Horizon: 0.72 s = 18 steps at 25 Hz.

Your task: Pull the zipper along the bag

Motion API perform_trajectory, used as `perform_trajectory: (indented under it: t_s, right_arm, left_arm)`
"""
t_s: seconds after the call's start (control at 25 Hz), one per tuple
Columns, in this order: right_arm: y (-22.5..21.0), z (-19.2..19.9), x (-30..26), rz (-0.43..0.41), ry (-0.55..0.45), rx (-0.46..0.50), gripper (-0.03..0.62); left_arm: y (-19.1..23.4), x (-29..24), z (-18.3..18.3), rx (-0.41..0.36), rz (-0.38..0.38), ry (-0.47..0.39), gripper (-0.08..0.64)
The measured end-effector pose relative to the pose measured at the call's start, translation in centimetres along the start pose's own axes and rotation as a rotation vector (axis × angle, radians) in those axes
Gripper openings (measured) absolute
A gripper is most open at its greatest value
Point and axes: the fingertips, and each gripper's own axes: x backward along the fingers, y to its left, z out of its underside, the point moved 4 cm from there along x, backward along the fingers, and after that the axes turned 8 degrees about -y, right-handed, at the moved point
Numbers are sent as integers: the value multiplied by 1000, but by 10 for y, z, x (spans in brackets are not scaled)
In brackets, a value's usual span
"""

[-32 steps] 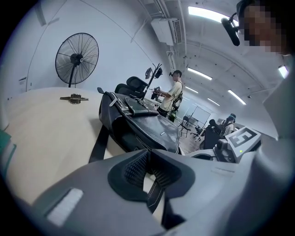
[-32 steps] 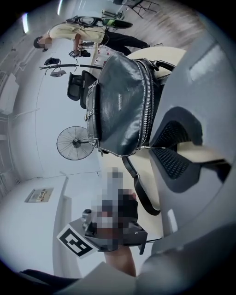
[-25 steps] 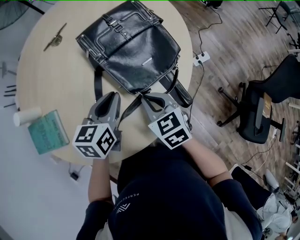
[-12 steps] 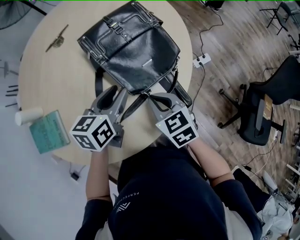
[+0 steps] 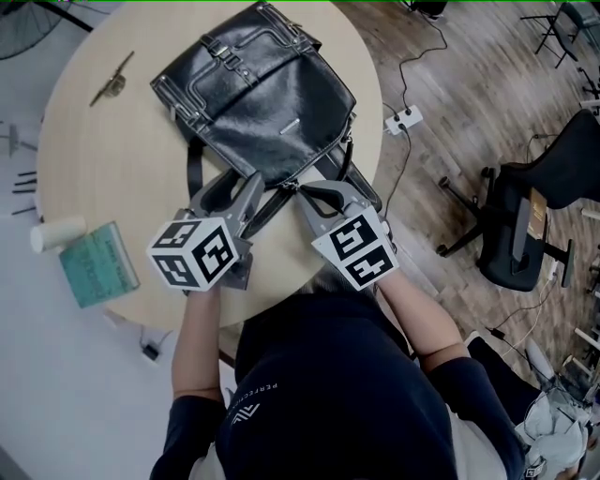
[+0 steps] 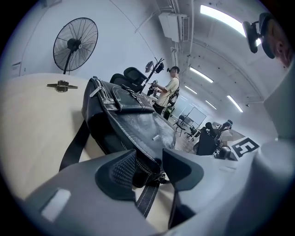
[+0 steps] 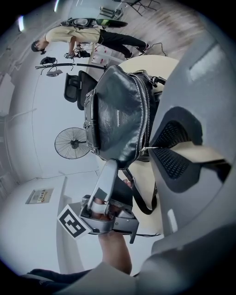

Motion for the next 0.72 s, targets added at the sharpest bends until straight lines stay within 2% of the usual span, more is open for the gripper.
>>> perform_trajectory:
  t_s: [0.28, 0.72]
  right_arm:
    - [-12, -1, 2, -2, 11, 13, 15]
    - [-14, 0, -1, -49, 26, 2, 15]
  left_arm:
    - [1, 0, 0, -2, -12, -1, 189]
    - [0, 2, 1, -5, -33, -6, 173]
